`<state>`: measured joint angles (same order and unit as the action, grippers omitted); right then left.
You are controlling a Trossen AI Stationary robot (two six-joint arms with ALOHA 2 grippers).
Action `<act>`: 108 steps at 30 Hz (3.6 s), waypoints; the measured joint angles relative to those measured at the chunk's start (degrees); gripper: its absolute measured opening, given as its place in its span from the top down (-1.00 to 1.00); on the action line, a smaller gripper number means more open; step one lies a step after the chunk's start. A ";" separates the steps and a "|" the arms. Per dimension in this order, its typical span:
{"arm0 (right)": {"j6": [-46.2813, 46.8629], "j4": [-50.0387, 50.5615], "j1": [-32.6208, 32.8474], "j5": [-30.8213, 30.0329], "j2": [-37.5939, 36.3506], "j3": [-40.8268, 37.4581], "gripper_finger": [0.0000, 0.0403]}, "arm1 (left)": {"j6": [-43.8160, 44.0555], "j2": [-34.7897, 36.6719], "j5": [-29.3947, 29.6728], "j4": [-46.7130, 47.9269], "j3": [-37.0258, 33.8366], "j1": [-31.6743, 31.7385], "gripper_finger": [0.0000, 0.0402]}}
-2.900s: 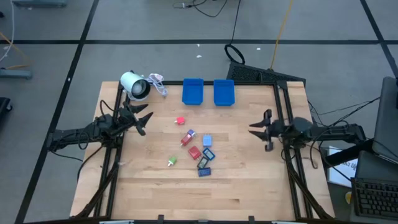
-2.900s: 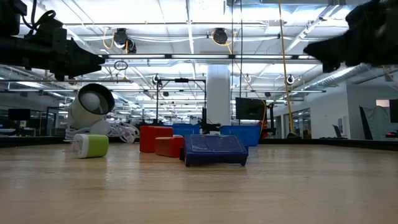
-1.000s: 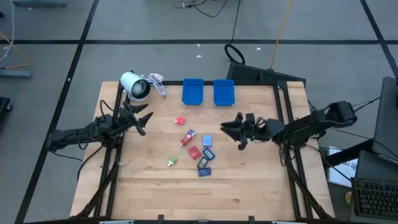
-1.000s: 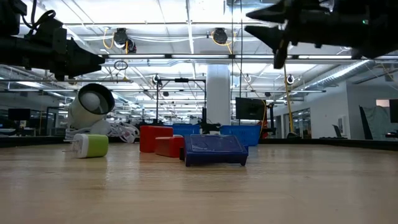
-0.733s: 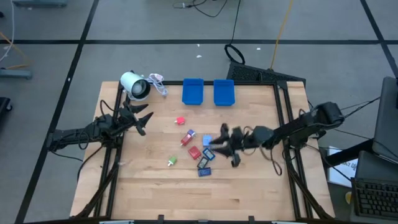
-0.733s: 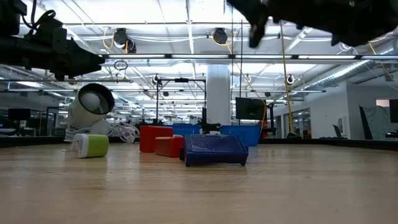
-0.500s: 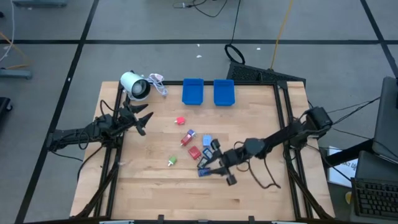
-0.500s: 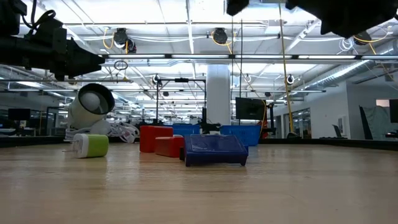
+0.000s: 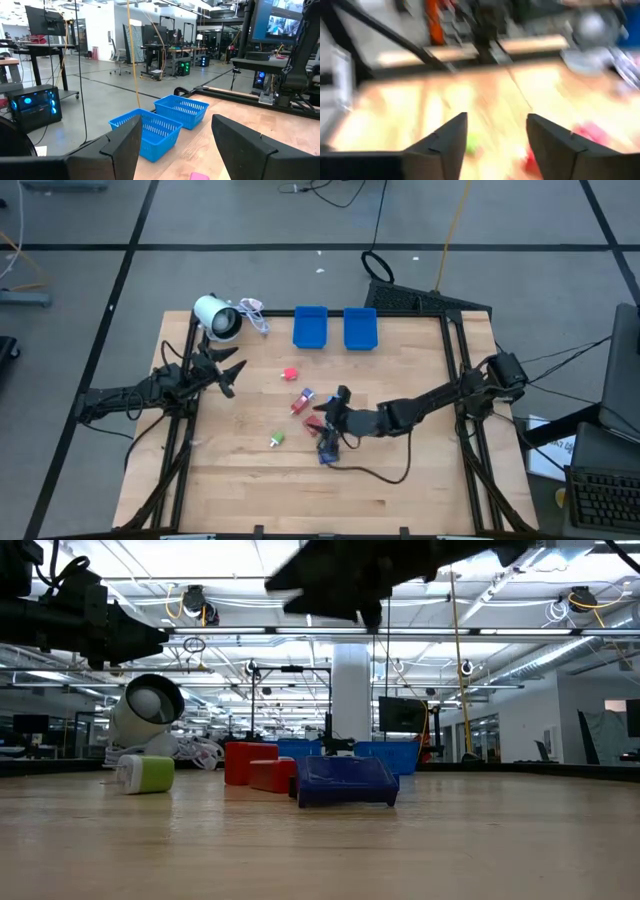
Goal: Pick & Place Office items
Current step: Put the light blue charger adapter into the left basket
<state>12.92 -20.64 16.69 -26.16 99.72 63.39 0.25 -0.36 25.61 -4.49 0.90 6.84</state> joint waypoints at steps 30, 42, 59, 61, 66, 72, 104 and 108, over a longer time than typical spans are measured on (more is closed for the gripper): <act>11.41 38.25 -6.46 -2.60 6.93 3.79 -0.33 | 0.00 0.02 0.00 -0.02 0.01 0.01 -0.21; 14.90 43.68 -7.41 -8.47 6.86 3.81 -0.33 | 0.01 0.02 0.00 -0.02 0.01 -0.01 -0.21; 22.24 54.60 -7.74 -14.23 6.88 3.75 -0.33 | 0.00 0.01 0.00 -0.01 0.01 0.00 -0.21; 22.32 53.36 -7.74 -12.32 6.63 3.75 -0.33 | 0.00 0.01 0.00 -0.01 0.00 0.00 -0.21; 22.42 50.63 -7.74 -8.50 5.38 3.75 -0.33 | 0.00 0.02 0.00 -0.02 0.01 0.00 -0.21; 24.72 45.81 -7.72 -2.42 3.99 3.72 -0.33 | 0.00 0.01 0.00 -0.01 0.01 0.01 -0.21; 21.25 18.52 -8.92 1.91 5.11 -11.07 -0.33 | 0.00 0.00 0.00 -0.01 0.01 -0.01 -0.21; 20.86 14.40 -9.25 1.65 5.09 -12.99 -0.33 | 0.00 0.00 0.00 -0.01 0.01 -0.01 -0.21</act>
<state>33.78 -6.24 7.44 -24.51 104.81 50.39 0.25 -0.36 25.61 -4.50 0.91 6.83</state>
